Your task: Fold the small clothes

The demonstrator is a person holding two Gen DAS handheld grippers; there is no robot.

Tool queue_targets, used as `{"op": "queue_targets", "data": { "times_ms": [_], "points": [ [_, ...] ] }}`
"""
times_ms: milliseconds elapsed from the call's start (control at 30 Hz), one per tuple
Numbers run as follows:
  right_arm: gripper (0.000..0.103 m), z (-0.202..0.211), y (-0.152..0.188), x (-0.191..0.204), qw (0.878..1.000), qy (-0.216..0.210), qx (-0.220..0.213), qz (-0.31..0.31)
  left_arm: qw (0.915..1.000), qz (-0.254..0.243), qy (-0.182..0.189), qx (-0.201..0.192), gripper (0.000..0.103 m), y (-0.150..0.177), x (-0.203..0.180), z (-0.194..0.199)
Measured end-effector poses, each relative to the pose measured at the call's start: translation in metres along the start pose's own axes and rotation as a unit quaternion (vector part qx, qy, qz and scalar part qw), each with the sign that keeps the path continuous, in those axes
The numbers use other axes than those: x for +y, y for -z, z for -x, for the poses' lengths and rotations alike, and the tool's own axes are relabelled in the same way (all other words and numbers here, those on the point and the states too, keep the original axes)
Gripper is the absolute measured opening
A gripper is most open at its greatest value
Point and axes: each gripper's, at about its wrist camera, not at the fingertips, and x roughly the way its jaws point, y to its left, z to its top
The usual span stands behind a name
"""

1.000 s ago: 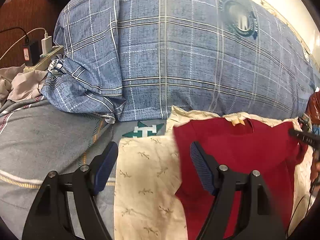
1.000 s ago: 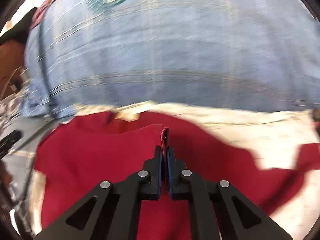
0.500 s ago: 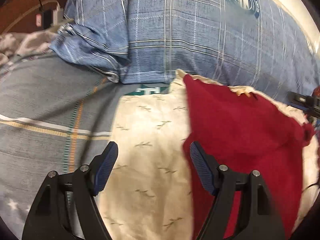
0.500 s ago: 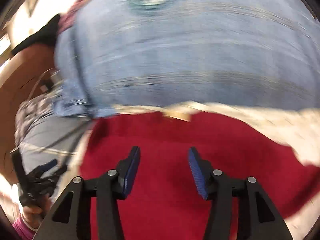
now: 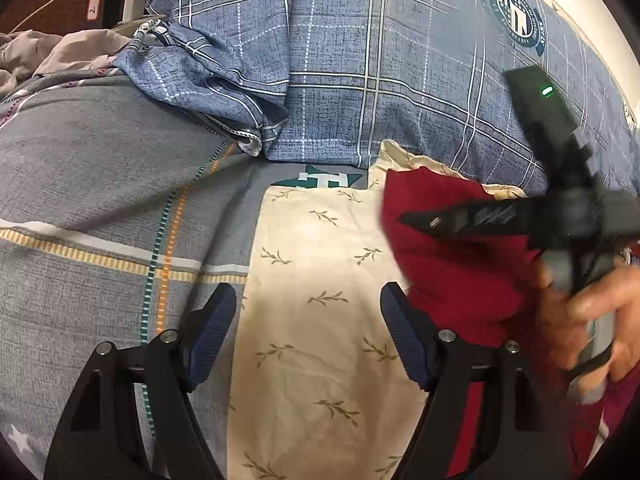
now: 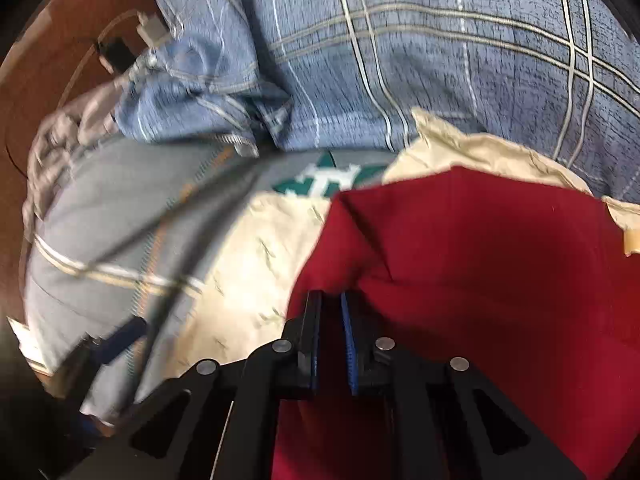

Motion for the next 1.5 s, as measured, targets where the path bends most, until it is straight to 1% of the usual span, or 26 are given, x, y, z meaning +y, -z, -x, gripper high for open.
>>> {"op": "queue_targets", "data": {
  "times_ms": [33, 100, 133, 167, 267, 367, 433, 500, 533, 567, 667, 733, 767, 800, 867, 900, 933, 1000, 1033, 1100, 1167, 1233, 1300, 1367, 1433, 1500],
  "points": [
    [0.013, 0.013, -0.001, -0.005, 1.0, -0.009, -0.013, 0.001, 1.0, -0.001, 0.001, 0.0, 0.074, 0.0, 0.0, -0.001],
    [0.021, 0.035, -0.005, -0.011, 0.999, 0.008, -0.041, 0.013, 1.0, -0.001, 0.007, 0.001, 0.074, 0.0, -0.001, -0.003],
    [0.033, 0.044, -0.005, -0.014, 0.998, 0.025, -0.047, 0.026, 1.0, 0.0, 0.01, 0.002, 0.074, -0.001, -0.002, -0.005],
    [0.04, 0.047, -0.008, -0.015, 0.997, 0.036, -0.048, 0.039, 0.9999, 0.0, 0.014, 0.003, 0.074, -0.002, -0.004, -0.007],
    [0.041, 0.035, -0.011, -0.016, 0.995, 0.058, -0.025, 0.077, 0.9998, -0.005, 0.02, 0.002, 0.074, -0.003, -0.009, -0.009],
    [0.044, 0.007, -0.008, -0.014, 0.989, 0.08, 0.023, 0.12, 0.9997, -0.018, 0.017, -0.003, 0.074, -0.002, -0.013, -0.006],
    [0.045, -0.002, -0.004, -0.011, 0.984, 0.092, 0.029, 0.149, 0.9997, -0.018, 0.015, -0.006, 0.074, -0.002, -0.013, -0.006],
    [0.036, -0.001, -0.001, -0.008, 0.98, 0.104, 0.013, 0.168, 0.9997, -0.014, 0.018, -0.004, 0.074, -0.003, -0.012, -0.008],
    [0.013, 0.0, -0.003, -0.007, 0.98, 0.102, 0.012, 0.168, 0.9997, -0.012, 0.019, -0.003, 0.074, -0.003, -0.011, -0.009],
    [0.004, 0.002, -0.004, -0.005, 0.979, 0.107, 0.007, 0.17, 0.9998, -0.011, 0.018, -0.001, 0.074, -0.003, -0.011, -0.01],
    [0.003, 0.012, -0.008, 0.0, 0.973, 0.133, -0.023, 0.187, 0.9998, -0.009, 0.016, 0.001, 0.074, -0.004, -0.01, -0.012],
    [0.003, 0.017, -0.014, -0.003, 0.972, 0.152, -0.043, 0.176, 0.9998, -0.008, 0.016, -0.002, 0.074, -0.004, -0.011, -0.012],
    [0.003, 0.017, -0.018, -0.006, 0.968, 0.178, -0.054, 0.168, 0.9999, -0.008, 0.015, -0.003, 0.074, -0.005, -0.011, -0.012],
    [0.002, 0.014, -0.021, -0.01, 0.969, 0.185, -0.055, 0.156, 0.9999, -0.008, 0.014, -0.004, 0.074, -0.005, -0.012, -0.012],
    [0.003, 0.01, -0.021, -0.017, 0.979, 0.15, -0.044, 0.131, 0.9998, -0.012, 0.014, -0.006, 0.074, -0.006, -0.013, -0.012],
    [0.003, 0.012, -0.02, -0.016, 0.981, 0.135, -0.045, 0.13, 0.9998, -0.013, 0.013, -0.007, 0.074, -0.006, -0.013, -0.012],
    [0.006, 0.017, -0.017, -0.015, 0.983, 0.124, -0.049, 0.129, 0.9998, -0.013, 0.012, -0.008, 0.074, -0.006, -0.013, -0.011],
    [0.014, 0.035, -0.01, -0.017, 0.984, 0.122, -0.062, 0.111, 0.9997, -0.013, 0.016, -0.011, 0.074, -0.007, -0.014, -0.008],
    [0.026, 0.051, -0.004, -0.023, 0.986, 0.121, -0.076, 0.091, 0.9997, -0.013, 0.017, -0.014, 0.074, -0.008, -0.014, -0.007],
    [0.036, 0.079, 0.015, -0.035, 0.986, 0.116, -0.101, 0.057, 0.9995, -0.013, 0.02, -0.02, 0.074, -0.009, -0.018, -0.003],
    [0.036, 0.09, 0.032, -0.048, 0.988, 0.116, -0.099, 0.035, 0.9992, -0.016, 0.025, -0.025, 0.074, -0.011, -0.024, 0.0],
    [0.036, 0.088, 0.05, -0.065, 0.987, 0.144, -0.076, 0.007, 0.9992, -0.018, 0.028, -0.023, 0.074, -0.012, -0.034, -0.002],
    [0.036, 0.079, 0.06, -0.081, 0.986, 0.156, -0.056, -0.023, 0.9989, -0.022, 0.039, -0.016, 0.074, -0.013, -0.045, -0.006],
    [0.034, 0.086, 0.067, -0.089, 0.986, 0.141, -0.074, -0.046, 0.9985, -0.036, 0.04, 0.005, 0.074, -0.011, -0.057, -0.016],
    [0.034, 0.1, 0.069, -0.09, 0.985, 0.145, -0.077, -0.058, 0.9979, -0.049, 0.036, 0.023, 0.074, -0.008, -0.065, -0.022],
    [0.034, 0.128, 0.076, -0.092, 0.981, 0.146, -0.109, -0.06, 0.9972, -0.058, 0.032, 0.034, 0.074, -0.008, -0.072, -0.025]
  ]
}}
